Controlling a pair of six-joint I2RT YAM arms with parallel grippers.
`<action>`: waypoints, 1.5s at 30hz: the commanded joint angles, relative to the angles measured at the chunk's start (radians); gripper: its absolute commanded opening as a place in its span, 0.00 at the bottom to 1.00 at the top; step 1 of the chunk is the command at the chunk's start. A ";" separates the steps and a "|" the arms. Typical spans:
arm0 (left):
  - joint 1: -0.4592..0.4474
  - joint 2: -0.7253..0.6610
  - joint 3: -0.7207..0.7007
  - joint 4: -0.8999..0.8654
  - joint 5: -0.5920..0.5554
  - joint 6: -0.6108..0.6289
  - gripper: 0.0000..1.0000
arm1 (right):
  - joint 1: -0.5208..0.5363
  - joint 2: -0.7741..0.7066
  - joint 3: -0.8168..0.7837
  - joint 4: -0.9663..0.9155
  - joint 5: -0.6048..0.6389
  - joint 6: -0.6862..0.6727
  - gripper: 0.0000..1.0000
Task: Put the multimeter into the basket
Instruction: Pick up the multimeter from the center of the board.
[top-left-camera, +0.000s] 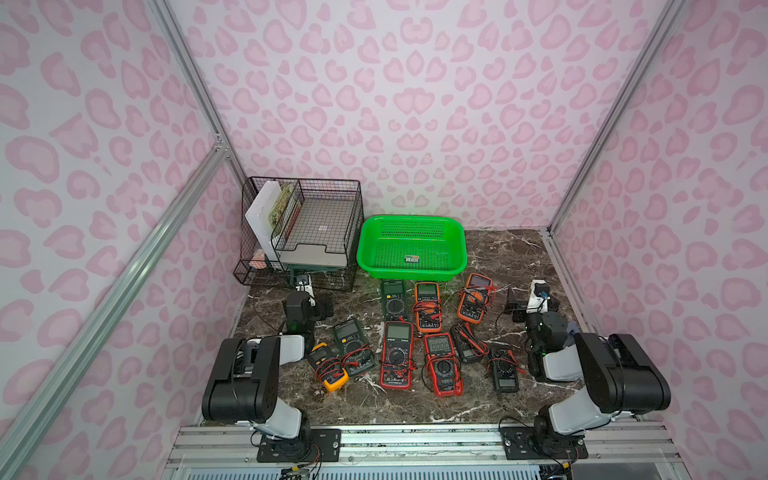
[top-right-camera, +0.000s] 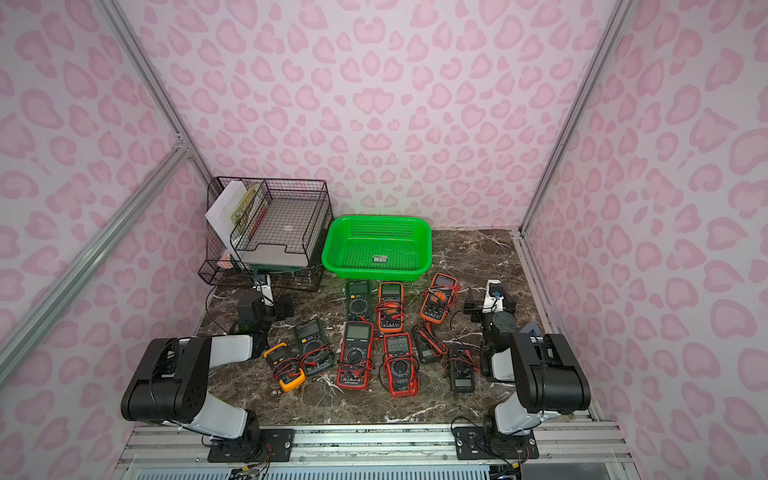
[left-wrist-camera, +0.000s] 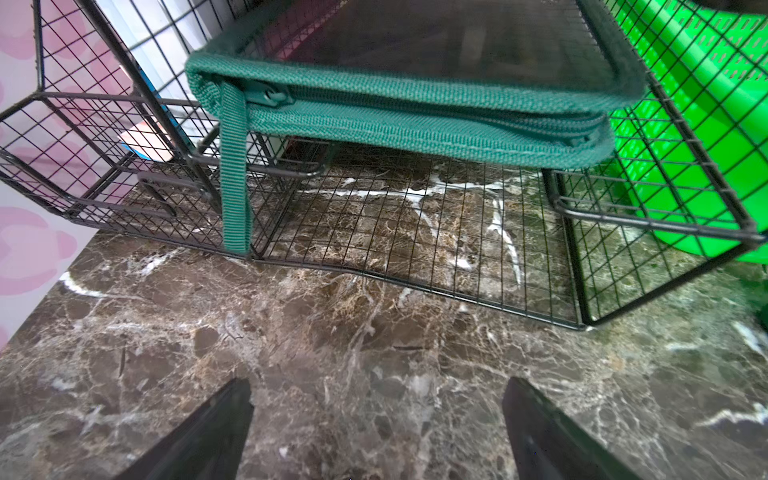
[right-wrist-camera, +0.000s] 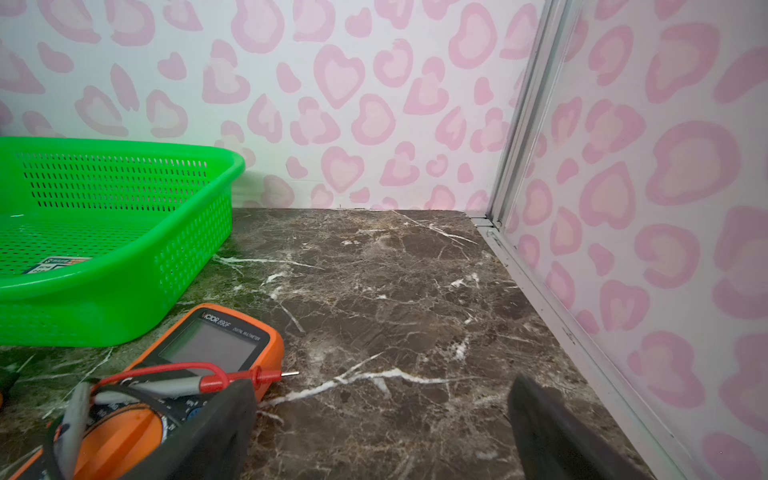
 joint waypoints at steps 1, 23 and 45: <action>-0.001 -0.003 0.000 0.022 0.006 -0.002 0.99 | 0.002 -0.002 -0.006 0.005 -0.002 0.001 0.99; 0.004 0.005 0.013 0.007 0.016 -0.009 0.98 | -0.004 0.001 0.002 -0.007 -0.011 0.008 1.00; -0.057 -0.311 0.215 -0.560 -0.033 -0.079 0.98 | -0.022 -0.479 0.171 -0.723 0.225 0.318 1.00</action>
